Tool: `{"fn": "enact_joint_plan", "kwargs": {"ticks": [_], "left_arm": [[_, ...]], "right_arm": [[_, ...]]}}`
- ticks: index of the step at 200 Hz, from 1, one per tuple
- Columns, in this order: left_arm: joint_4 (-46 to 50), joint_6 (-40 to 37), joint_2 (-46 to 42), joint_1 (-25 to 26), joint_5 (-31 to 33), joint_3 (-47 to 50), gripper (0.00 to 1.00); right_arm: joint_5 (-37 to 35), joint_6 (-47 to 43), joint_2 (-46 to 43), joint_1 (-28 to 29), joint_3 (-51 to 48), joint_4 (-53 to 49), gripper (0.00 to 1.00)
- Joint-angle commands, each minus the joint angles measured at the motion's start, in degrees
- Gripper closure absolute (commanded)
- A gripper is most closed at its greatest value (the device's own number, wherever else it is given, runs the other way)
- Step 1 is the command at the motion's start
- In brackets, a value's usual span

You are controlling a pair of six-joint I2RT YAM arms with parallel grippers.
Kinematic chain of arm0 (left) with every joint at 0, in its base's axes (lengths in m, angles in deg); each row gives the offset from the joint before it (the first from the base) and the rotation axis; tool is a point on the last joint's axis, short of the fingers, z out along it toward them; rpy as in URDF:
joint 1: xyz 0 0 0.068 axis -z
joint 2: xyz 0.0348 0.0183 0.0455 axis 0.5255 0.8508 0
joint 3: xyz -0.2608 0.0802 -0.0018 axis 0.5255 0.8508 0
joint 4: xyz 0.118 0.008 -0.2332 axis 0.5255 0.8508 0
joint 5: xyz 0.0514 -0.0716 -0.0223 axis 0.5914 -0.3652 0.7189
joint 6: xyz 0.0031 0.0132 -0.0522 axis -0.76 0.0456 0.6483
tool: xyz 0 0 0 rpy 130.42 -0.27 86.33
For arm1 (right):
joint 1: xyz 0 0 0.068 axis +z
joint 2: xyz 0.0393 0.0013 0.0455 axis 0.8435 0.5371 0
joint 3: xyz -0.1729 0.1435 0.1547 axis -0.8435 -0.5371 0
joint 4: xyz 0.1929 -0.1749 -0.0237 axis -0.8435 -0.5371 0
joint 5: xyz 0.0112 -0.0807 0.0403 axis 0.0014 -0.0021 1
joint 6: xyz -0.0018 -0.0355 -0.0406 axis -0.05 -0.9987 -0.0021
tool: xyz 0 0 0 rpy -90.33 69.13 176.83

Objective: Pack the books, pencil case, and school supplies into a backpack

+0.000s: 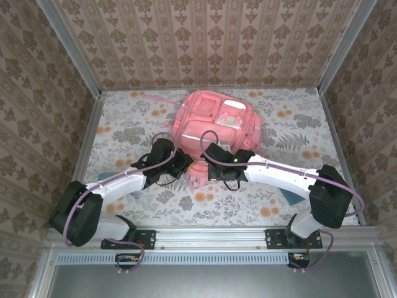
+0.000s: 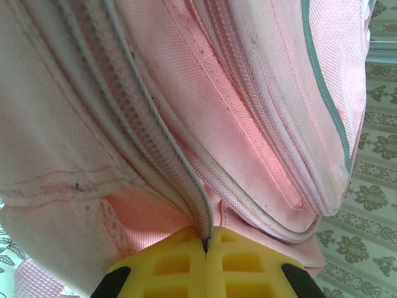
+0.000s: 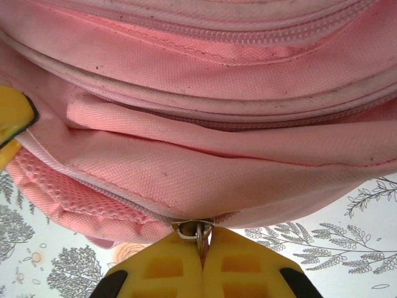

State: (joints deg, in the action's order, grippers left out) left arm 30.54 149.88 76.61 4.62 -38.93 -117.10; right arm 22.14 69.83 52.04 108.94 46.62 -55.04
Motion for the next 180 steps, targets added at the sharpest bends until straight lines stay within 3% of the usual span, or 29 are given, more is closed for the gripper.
{"fn": "enact_joint_plan", "kwargs": {"ticks": [1, 18, 57, 106, 180], "left_arm": [[4.7, -2.8, -0.9, -3.2, 10.0, 0.1, 1.0], [4.8, -3.1, -1.4, -3.5, 9.8, 0.2, 1.0], [6.4, -4.1, -2.5, -4.4, 10.3, 0.4, 1.0], [6.8, -4.9, -2.5, -4.9, 9.8, 0.1, 1.0], [9.7, -6.6, -4.7, -6.9, 9.9, 0.4, 1.0]], "right_arm": [[3.0, -2.9, -4.9, -3.0, -3.2, -4.9, 1.0], [4.6, -2.9, -6.0, -3.9, -4.2, -3.2, 1.0], [-2.1, -2.4, -7.3, -7.3, -4.9, -8.2, 1.0], [1.6, -6.7, -11.3, -12.6, -7.5, -5.2, 0.99], [2.2, -14.9, -6.4, -20.7, -7.8, -1.9, 1.0]]}}
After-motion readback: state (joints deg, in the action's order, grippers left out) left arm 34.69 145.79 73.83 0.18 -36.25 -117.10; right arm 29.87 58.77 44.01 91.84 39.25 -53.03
